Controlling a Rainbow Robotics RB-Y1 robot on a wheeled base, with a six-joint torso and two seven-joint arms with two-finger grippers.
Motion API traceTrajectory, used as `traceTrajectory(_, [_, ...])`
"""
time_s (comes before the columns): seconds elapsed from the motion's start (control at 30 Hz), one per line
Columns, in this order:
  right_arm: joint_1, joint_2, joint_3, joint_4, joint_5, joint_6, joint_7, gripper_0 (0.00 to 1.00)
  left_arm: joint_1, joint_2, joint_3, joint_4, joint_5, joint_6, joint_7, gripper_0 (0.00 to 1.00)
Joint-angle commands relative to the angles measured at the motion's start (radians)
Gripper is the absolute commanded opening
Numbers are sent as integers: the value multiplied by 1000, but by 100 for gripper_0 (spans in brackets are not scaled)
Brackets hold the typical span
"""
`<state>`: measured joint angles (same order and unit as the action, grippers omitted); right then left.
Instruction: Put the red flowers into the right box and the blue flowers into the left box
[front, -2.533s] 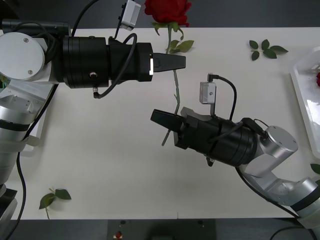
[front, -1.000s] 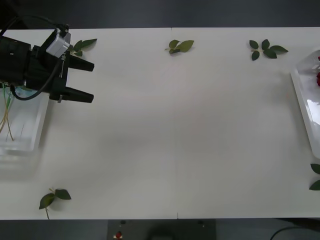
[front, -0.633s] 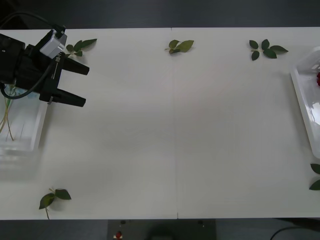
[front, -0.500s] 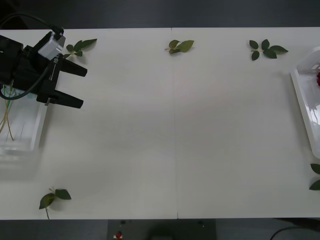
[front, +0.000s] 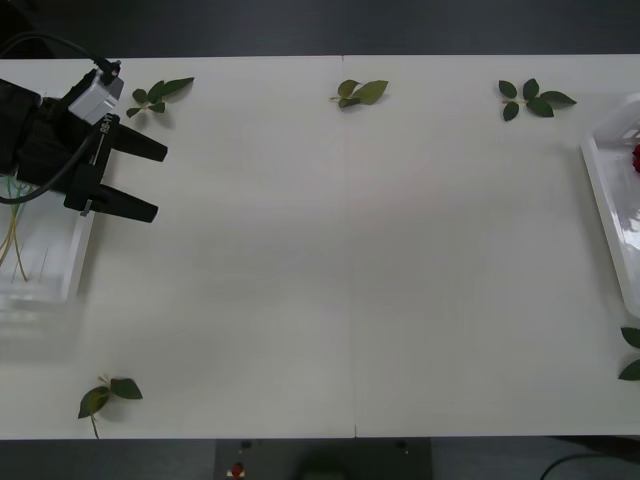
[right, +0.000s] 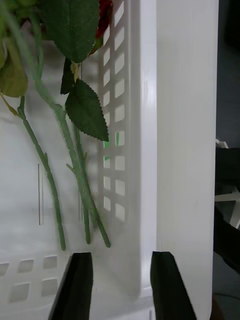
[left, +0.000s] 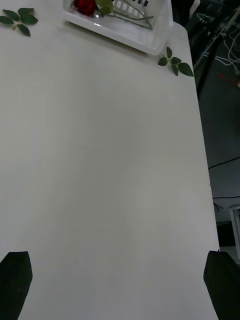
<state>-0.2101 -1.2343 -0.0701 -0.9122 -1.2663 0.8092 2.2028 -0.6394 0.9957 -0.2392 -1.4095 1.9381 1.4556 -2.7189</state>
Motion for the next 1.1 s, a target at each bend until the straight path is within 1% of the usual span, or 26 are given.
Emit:
traceTrajectory(0.03, [-28, 15, -4, 6, 10, -18, -17, 53, -26, 26, 17, 1, 4, 8, 14, 100])
traceTrajectory(0.07, [-28, 19, -5, 6, 10, -18, -15, 60, -26, 26, 17, 1, 4, 8, 14, 100])
traceTrajectory(0.2, [-29, 22, 1, 0, 7, -16, -5, 76, -26, 26, 17, 1, 4, 8, 14, 100])
traceTrajectory(0.23, [-28, 24, 3, -4, 7, -16, -2, 77, -26, 26, 17, 1, 4, 8, 14, 100])
traceTrajectory(0.3, [-29, 29, 7, -19, -4, -4, 5, 85, -26, 26, 17, 1, 4, 8, 14, 100])
traceTrajectory(0.53, [-28, 30, 30, -102, -137, 67, 28, 98, -26, 26, 17, 1, 4, 8, 14, 100])
traceTrajectory(0.6, [-28, 30, 43, -139, -200, 87, 38, 100, -26, 26, 17, 1, 4, 8, 14, 100])
traceTrajectory(0.9, [-23, 32, 159, -324, -486, 94, 75, 100, -26, 26, 17, 1, 4, 8, 14, 100])
traceTrajectory(1.1, [-22, 68, 165, -447, -624, 137, 110, 100, -26, 26, 17, 1, 4, 8, 14, 100])
